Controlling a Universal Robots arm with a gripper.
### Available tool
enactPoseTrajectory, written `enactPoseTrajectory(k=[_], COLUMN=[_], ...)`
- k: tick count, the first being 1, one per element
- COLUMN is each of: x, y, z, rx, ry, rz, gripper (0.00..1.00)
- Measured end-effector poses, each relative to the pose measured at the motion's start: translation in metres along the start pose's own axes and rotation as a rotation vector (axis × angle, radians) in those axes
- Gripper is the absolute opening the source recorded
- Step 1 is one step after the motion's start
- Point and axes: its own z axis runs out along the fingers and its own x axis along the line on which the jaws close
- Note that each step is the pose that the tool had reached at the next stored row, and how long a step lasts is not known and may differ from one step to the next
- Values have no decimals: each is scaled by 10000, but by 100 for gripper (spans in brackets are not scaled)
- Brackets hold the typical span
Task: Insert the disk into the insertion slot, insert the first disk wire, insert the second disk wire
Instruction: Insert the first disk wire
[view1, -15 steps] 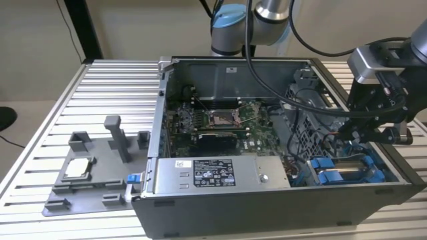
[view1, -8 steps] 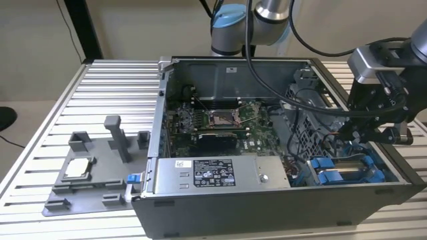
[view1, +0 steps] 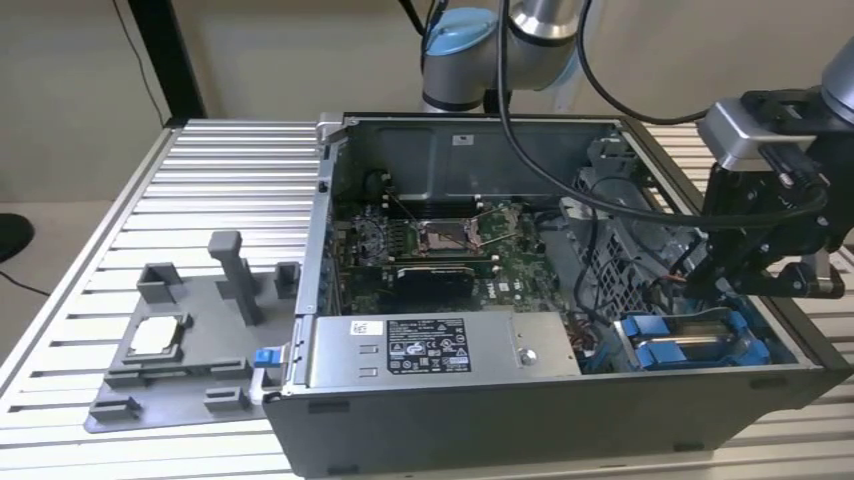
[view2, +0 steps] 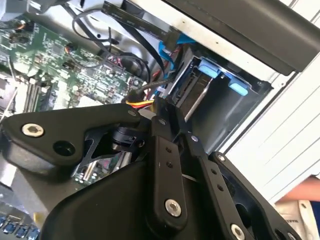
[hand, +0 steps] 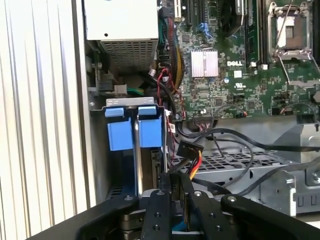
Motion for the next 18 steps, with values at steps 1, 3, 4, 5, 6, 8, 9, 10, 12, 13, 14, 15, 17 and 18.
enactPoseTrajectory(k=[1,3,4,5,6,8,9,10,12,13,14,15,17,18], x=[0,1,2,3,4,3,3,2,-3,-10,-24,-45,-74,-76], y=[-8,-26,-33,-38,-43,-58,-64,-69,-75,-75,-75,-75,-82,-94], z=[8,30,46,59,70,86,90,94,100,101,103,106,110,112], rx=[-1,-7,-12,-15,-15,-17,-18,-18,-13,-12,-8,-3,-1,-1], ry=[50,112,126,138,144,169,202,286,466,507,550,584,610,612], rz=[-41,-152,-217,-281,-354,-464,-500,-520,-540,-541,-541,-543,-546,-546], gripper=[0,0,0,0,0,0,0,0,0,0,0,0,0,0])
